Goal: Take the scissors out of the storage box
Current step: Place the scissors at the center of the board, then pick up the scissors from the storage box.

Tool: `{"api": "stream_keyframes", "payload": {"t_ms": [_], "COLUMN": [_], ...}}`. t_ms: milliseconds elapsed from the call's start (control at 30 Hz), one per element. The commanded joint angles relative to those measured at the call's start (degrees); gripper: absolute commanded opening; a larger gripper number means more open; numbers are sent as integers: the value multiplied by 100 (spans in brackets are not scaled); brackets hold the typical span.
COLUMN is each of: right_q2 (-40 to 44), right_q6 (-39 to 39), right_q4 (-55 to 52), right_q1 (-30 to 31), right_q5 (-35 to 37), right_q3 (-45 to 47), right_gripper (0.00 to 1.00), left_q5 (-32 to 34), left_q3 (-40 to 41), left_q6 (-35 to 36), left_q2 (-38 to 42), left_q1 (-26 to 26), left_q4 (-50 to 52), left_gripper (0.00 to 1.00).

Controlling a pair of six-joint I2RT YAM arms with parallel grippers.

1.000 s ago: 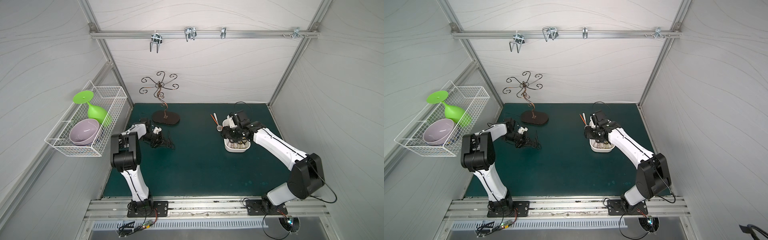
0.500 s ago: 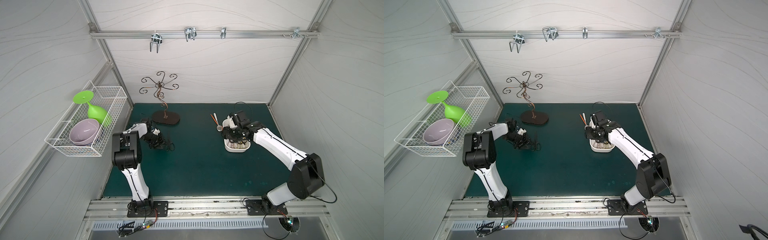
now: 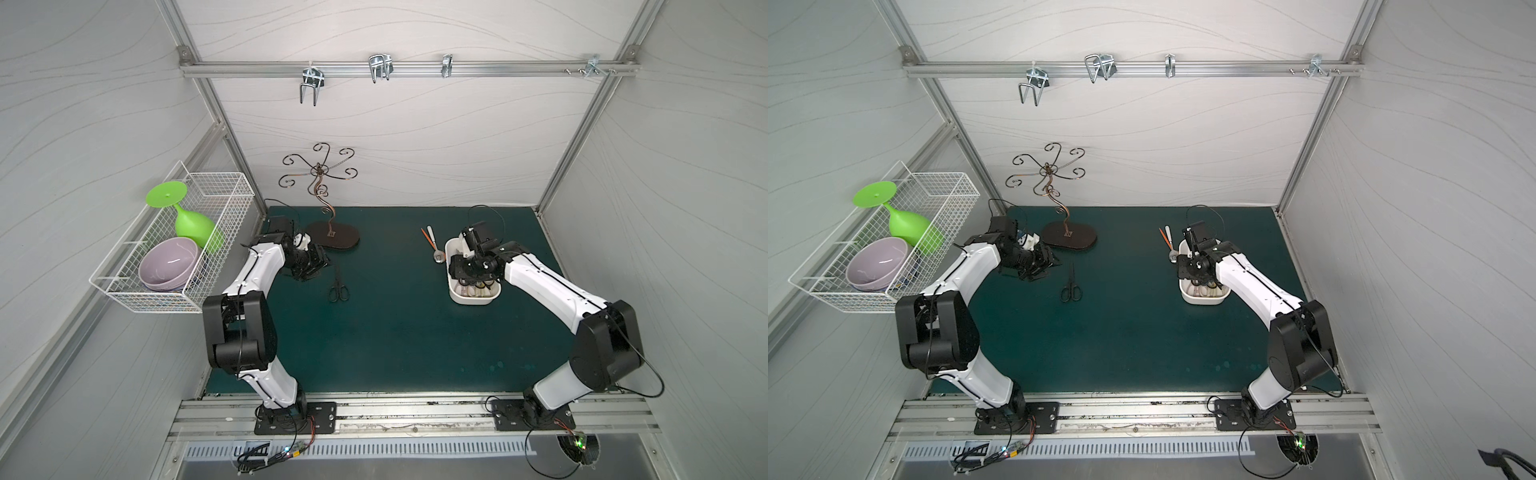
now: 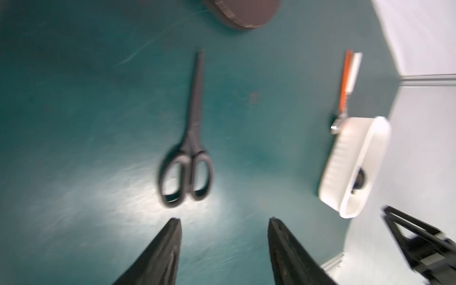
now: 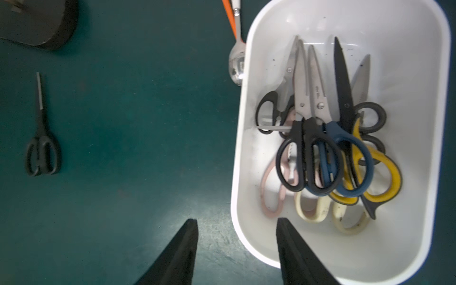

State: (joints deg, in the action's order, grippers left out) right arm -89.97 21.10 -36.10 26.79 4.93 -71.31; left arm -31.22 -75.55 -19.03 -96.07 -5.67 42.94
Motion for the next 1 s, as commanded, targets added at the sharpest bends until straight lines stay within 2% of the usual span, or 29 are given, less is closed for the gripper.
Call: {"api": "stream_keyframes", "payload": {"t_ms": [0, 33, 67, 100, 133, 167, 400, 667, 767, 967], "right_q2": [-198, -261, -324, -403, -467, -542, -906, -1274, -1370, -1469], "right_q6": [-180, -236, -301, -355, -392, -441, -645, -794, -826, -831], "right_q4": [-320, -338, -343, -374, -389, -427, -578, -668, -706, -679], "right_q1": [-233, -289, -352, -407, -456, -510, -617, -613, -621, -619], "right_q5": [278, 323, 358, 425, 482, 522, 858, 957, 1052, 1156], "right_q3": [-154, -188, -206, -239, -256, -276, -451, -759, -823, -764], "right_gripper": [54, 52, 51, 49, 48, 46, 43, 33, 30, 29], "left_q5": [-701, -806, -990, -1148, -1252, -1366, -1750, -1980, -2023, -2025], "left_q3": [-239, -232, -195, -122, -41, 15, 209, 641, 677, 709], "left_q6": [-505, -649, -824, -1059, -1274, -1443, -1505, -1689, -1896, -1824], "left_q2": [91, 94, 89, 77, 64, 14, -342, -548, -554, -500], "left_q1": [442, 557, 696, 824, 931, 1044, 1564, 1718, 1736, 1748], "left_q4": [-616, -850, -1134, -1528, -1860, -2189, -2823, -3290, -3559, -3467], "left_gripper": [62, 62, 70, 85, 96, 99, 97, 95, 94, 94]}}
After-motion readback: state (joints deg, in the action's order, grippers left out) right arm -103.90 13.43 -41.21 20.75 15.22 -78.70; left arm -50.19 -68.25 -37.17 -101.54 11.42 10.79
